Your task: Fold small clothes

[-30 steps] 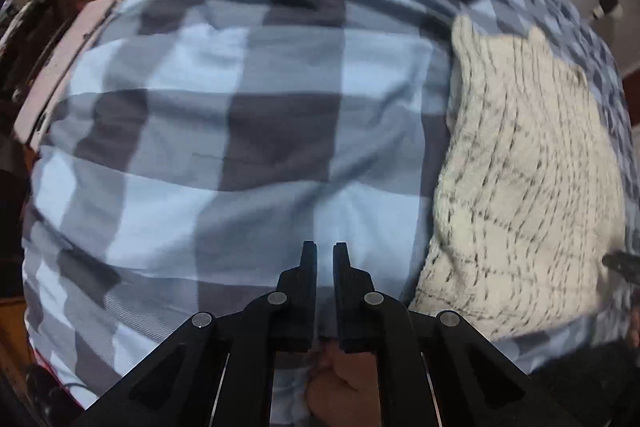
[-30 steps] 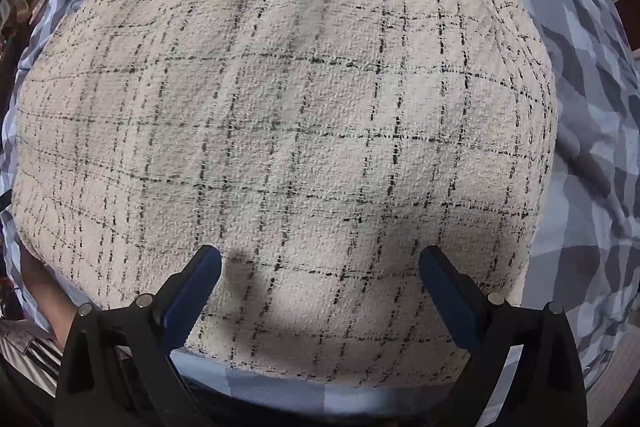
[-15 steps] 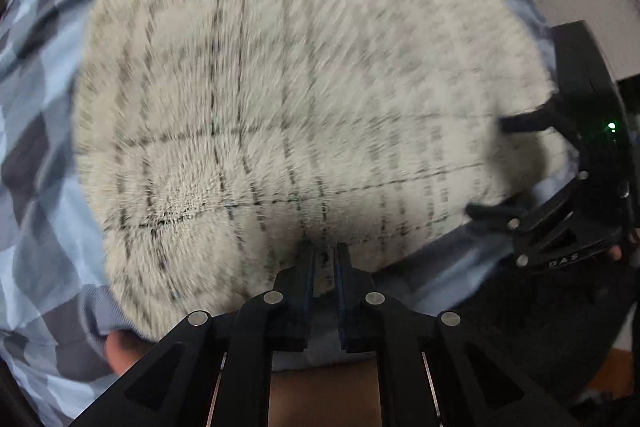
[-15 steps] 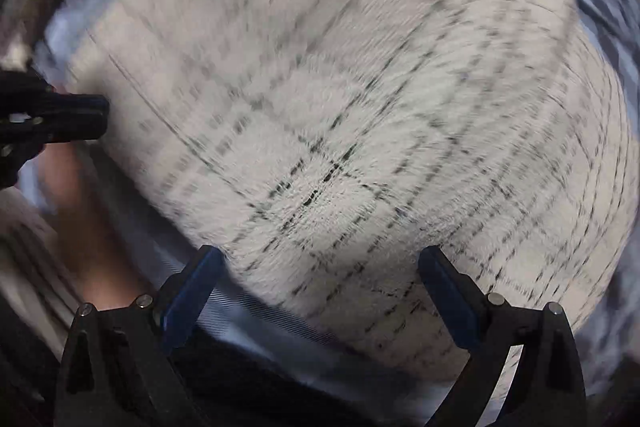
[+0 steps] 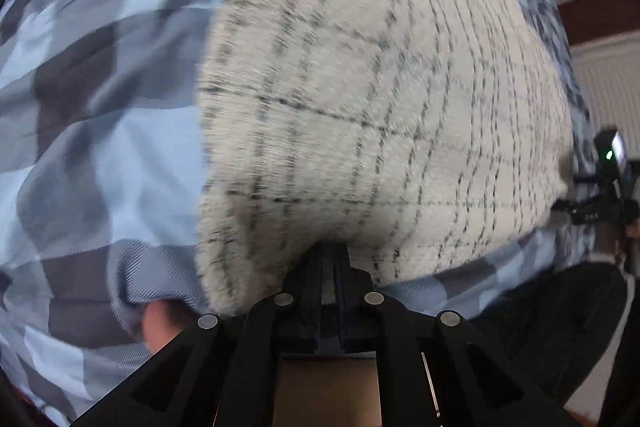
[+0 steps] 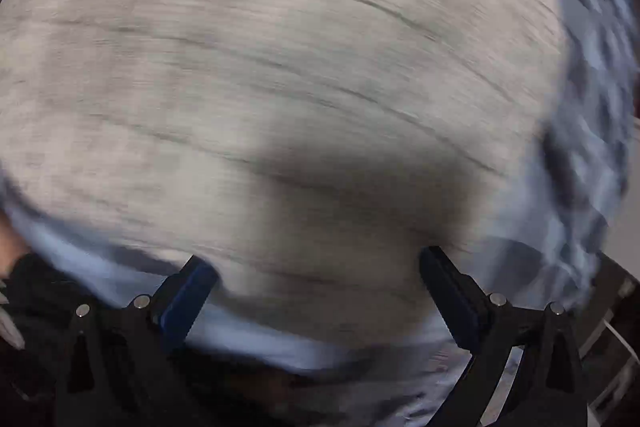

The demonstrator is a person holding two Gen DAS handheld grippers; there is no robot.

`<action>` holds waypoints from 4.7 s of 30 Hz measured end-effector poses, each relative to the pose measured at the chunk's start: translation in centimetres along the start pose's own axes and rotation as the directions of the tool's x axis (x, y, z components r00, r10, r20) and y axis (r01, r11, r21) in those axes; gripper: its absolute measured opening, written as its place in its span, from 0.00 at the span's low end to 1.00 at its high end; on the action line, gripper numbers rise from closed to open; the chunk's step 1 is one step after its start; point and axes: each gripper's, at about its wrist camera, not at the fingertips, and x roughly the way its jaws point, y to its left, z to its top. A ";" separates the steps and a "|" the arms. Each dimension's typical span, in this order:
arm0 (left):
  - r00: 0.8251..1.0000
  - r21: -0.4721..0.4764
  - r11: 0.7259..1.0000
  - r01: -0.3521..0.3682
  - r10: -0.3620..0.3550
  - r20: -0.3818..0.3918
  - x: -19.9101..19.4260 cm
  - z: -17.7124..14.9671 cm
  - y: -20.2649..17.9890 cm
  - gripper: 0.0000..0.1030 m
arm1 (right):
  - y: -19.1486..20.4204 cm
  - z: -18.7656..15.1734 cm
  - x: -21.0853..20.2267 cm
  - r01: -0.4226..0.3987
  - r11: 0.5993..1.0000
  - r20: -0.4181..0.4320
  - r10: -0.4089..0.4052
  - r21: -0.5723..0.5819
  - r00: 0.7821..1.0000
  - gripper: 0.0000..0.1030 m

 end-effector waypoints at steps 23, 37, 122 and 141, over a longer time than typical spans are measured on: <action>0.950 0.212 0.959 -0.191 0.126 0.286 -1.3 1.5 -8.5 0.09 | 1.2 -1.7 -7.1 -0.395 0.871 0.531 0.197 0.291 0.824 0.98; 0.916 0.296 0.954 -0.052 -0.072 0.396 -6.1 1.5 -10.8 0.09 | 2.5 -2.8 -9.1 -0.348 0.900 0.600 0.130 0.263 0.789 0.98; 0.781 -0.114 0.939 -0.326 0.335 0.527 -4.1 6.6 -3.8 1.00 | -12.3 1.2 -6.0 -0.334 0.725 0.526 -0.047 0.602 0.849 0.98; 0.752 -0.134 0.866 -0.481 0.487 0.445 2.1 12.8 -5.1 1.00 | -14.6 4.8 -3.6 -0.059 0.568 0.290 -0.326 0.821 0.900 0.98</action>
